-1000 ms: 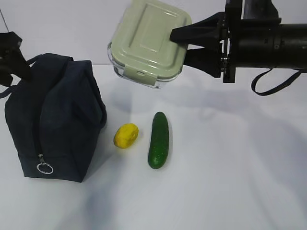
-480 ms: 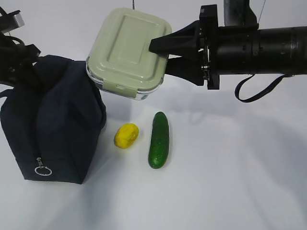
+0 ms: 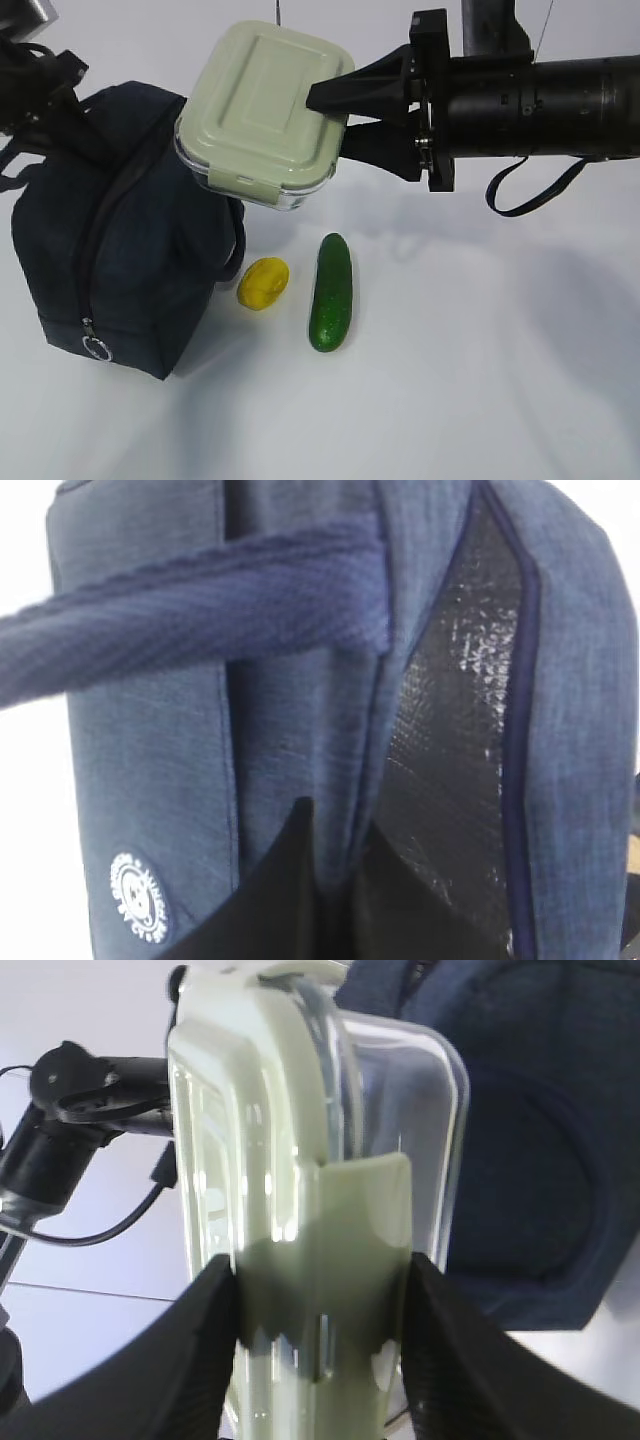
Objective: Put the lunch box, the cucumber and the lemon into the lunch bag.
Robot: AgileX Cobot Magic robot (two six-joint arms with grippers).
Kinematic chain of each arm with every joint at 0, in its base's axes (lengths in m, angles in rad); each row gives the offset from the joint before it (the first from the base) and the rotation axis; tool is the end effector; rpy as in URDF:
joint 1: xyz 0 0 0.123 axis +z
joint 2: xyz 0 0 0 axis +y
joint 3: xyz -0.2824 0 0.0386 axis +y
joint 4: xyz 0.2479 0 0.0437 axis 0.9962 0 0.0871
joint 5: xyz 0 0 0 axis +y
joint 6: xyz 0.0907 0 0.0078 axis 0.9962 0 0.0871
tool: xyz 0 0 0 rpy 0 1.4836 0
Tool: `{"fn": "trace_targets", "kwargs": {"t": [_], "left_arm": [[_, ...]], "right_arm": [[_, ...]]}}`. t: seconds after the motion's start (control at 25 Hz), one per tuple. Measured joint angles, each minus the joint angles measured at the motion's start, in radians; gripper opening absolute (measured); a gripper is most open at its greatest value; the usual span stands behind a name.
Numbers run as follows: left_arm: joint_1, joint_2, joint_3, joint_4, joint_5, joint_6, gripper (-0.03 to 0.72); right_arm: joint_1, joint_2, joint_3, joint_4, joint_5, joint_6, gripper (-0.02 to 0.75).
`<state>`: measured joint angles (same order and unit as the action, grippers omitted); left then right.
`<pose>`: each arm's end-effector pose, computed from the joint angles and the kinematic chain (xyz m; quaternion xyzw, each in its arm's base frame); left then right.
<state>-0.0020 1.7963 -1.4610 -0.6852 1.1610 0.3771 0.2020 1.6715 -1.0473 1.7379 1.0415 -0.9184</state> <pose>0.3683 -0.0536 0.2777 0.0703 0.9424 -0.2982 0.1340 0.3171 0.1441 0.2784 -0.0143 0.7532 0.6168 0.2282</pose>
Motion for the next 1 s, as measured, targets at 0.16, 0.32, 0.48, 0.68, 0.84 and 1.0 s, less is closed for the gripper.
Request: {"fn": "trace_targets", "kwargs": {"t": [0.16, 0.32, 0.48, 0.68, 0.84, 1.0], "left_arm": [[-0.018, -0.033, 0.000, 0.000, 0.000, 0.000, -0.014], [-0.072, -0.034, 0.000, 0.000, 0.000, 0.000, -0.014], [-0.100, -0.034, 0.000, -0.010, 0.000, 0.000, -0.014], [-0.100, -0.059, -0.002, -0.057, -0.002, 0.007, -0.015], [-0.100, -0.092, -0.043, -0.064, 0.013, 0.011, -0.015], [-0.100, -0.113, -0.082, -0.066, 0.037, 0.011, -0.015]], "right_arm": [[0.002, 0.000, -0.005, 0.000, 0.000, 0.023, 0.358], [0.022, 0.002, -0.049, 0.000, -0.002, 0.030, 0.358], [0.047, 0.004, -0.088, 0.000, -0.013, 0.031, 0.357], [0.050, 0.045, -0.090, 0.000, -0.024, 0.031, 0.357], [0.050, 0.083, -0.090, 0.000, -0.022, 0.032, 0.357], [0.050, 0.088, -0.092, -0.016, -0.028, 0.032, 0.357]]}}
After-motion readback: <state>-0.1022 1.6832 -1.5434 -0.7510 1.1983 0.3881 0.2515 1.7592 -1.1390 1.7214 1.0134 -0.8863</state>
